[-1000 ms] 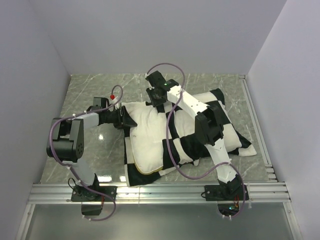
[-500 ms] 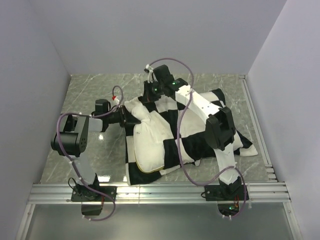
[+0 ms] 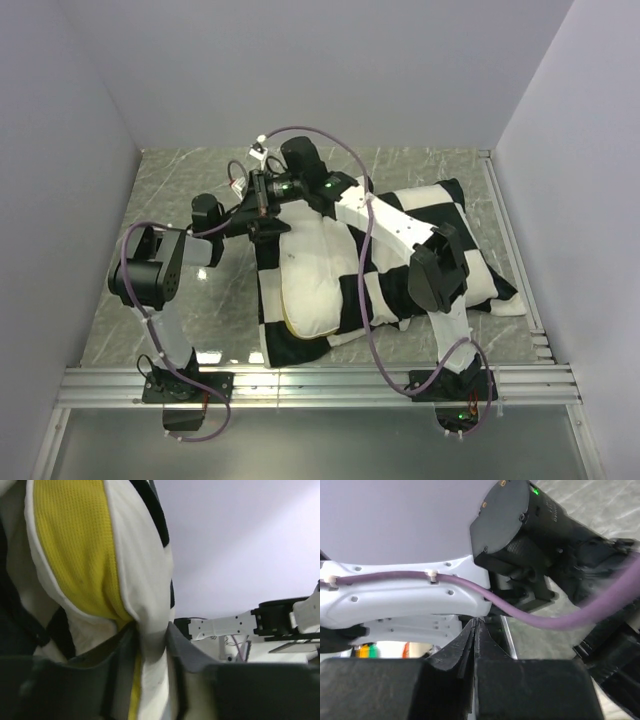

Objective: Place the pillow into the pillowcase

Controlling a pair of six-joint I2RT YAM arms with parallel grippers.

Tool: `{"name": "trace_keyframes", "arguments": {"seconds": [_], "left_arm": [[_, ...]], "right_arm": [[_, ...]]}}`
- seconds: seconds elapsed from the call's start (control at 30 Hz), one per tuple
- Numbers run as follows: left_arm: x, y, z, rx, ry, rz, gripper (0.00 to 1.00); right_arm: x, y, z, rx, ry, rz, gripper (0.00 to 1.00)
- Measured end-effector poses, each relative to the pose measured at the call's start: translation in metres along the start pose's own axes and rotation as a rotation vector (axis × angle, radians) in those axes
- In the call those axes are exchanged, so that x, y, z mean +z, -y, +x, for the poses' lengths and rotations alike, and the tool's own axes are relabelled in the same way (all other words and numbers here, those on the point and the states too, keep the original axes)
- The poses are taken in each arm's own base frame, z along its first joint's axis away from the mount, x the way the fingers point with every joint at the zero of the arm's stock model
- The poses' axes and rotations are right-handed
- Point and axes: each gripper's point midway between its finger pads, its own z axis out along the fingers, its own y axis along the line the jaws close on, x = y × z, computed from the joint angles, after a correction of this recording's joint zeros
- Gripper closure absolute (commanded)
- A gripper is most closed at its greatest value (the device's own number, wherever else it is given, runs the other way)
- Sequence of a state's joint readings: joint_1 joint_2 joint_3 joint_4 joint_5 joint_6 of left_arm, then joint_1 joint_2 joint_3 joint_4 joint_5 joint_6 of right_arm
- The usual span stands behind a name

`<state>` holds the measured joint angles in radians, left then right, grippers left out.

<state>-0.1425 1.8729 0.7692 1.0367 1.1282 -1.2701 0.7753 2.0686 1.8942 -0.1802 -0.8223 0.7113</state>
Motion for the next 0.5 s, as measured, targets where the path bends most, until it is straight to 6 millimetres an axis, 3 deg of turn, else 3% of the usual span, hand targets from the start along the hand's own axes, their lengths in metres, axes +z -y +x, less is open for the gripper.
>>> {"name": "trace_keyframes", "arguments": {"seconds": [0.1, 0.13, 0.2, 0.27, 0.37, 0.43, 0.5], "left_arm": [[-0.016, -0.010, -0.005, -0.020, 0.016, -0.066, 0.47], [-0.024, -0.015, -0.007, -0.013, 0.027, -0.101, 0.46], [-0.041, -0.024, -0.010, 0.017, 0.040, -0.173, 0.43], [-0.057, -0.032, -0.011, 0.059, 0.037, -0.245, 0.41], [-0.078, -0.044, -0.004, 0.100, 0.017, -0.322, 0.37], [-0.095, -0.055, 0.000, 0.084, 0.016, -0.373, 0.36], [-0.112, -0.064, -0.002, 0.065, 0.035, -0.421, 0.35]], "right_arm": [[-0.019, 0.022, -0.016, -0.028, 0.055, 0.112, 0.72], [-0.032, 0.032, -0.026, -0.041, 0.089, 0.162, 0.51], [-0.061, 0.052, -0.046, -0.067, 0.161, 0.270, 0.41], [-0.095, 0.072, -0.066, -0.096, 0.242, 0.407, 0.22], [-0.123, 0.092, -0.074, -0.156, 0.281, 0.599, 0.18], [-0.115, 0.099, -0.065, -0.182, 0.234, 0.676, 0.16], [-0.091, 0.104, -0.047, -0.219, 0.157, 0.728, 0.15]]}}
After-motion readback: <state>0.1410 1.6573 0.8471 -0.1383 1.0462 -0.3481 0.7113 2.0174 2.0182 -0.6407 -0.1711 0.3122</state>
